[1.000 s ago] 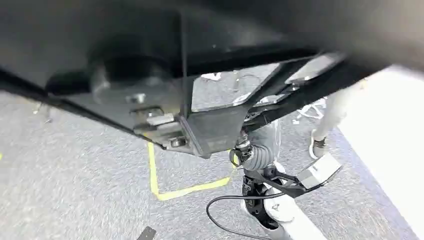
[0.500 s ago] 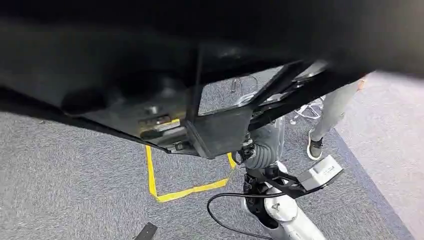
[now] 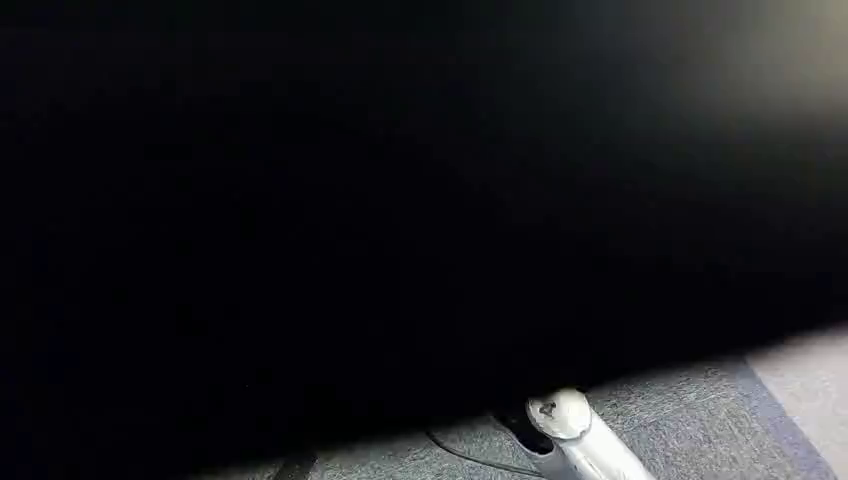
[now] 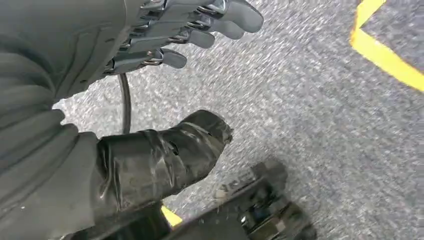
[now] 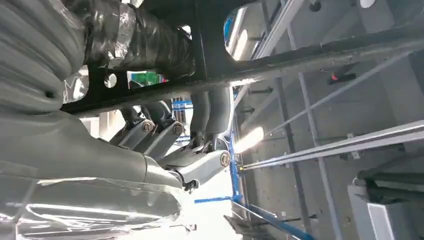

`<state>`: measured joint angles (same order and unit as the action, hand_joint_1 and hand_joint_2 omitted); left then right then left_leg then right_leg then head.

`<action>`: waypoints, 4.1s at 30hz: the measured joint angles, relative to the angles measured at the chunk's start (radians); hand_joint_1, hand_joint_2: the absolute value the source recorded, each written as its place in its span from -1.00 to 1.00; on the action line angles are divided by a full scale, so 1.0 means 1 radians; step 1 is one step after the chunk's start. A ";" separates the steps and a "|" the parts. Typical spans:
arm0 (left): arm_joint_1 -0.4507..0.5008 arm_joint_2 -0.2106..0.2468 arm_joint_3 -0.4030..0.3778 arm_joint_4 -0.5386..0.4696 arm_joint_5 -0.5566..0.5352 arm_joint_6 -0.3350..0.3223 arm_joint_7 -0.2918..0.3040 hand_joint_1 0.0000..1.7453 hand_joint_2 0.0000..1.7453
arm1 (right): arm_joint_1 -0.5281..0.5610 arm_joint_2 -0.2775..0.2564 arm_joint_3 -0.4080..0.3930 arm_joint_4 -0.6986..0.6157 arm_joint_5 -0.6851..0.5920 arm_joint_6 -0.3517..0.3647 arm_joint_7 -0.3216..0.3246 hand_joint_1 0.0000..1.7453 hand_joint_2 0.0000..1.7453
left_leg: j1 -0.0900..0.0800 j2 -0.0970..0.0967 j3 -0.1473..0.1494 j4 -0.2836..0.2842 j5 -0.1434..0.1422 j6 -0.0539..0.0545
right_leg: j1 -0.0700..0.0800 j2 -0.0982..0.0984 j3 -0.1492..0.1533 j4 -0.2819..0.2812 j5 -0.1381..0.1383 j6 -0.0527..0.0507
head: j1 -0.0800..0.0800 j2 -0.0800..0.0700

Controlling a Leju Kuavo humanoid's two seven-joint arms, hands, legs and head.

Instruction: Take the parts from the cabinet and place them on the table.

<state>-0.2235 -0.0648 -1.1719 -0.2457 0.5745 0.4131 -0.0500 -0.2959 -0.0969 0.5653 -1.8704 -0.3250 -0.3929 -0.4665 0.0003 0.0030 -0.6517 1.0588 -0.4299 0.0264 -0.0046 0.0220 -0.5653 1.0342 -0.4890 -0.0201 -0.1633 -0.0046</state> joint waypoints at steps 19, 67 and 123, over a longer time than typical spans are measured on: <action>0.003 -0.001 0.000 0.000 -0.007 -0.001 0.003 -1.00 1.00 | 0.007 0.001 0.000 0.010 -0.001 0.000 0.000 1.00 1.00 | 0.011 0.004 0.144 -0.057 -0.125 -0.021 | -0.016 -0.021 -0.099 0.022 0.065 0.033 | 0.026 0.000; 0.011 -0.005 -0.001 0.000 -0.028 0.011 0.013 -1.00 1.00 | 0.008 0.011 0.000 0.023 0.019 -0.007 0.027 1.00 1.00 | -0.005 0.013 0.021 -0.054 0.009 0.029 | 0.006 -0.077 0.015 -0.015 -0.006 0.037 | 0.019 0.002; 0.008 -0.008 -0.001 0.000 -0.070 -0.006 0.010 -1.00 1.00 | 0.016 0.016 0.000 0.027 -0.002 -0.003 0.010 1.00 1.00 | 0.000 -0.010 -0.026 0.038 0.014 -0.007 | -0.008 -0.020 0.037 -0.007 -0.022 0.009 | 0.012 0.002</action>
<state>-0.2160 -0.0729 -1.1730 -0.2457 0.5047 0.4070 -0.0404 -0.2802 -0.0805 0.5653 -1.8437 -0.3269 -0.3960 -0.4570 0.0006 -0.0073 -0.6777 1.0963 -0.4156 0.0192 -0.0130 0.0017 -0.5284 1.0272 -0.5113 -0.0111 -0.1514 -0.0023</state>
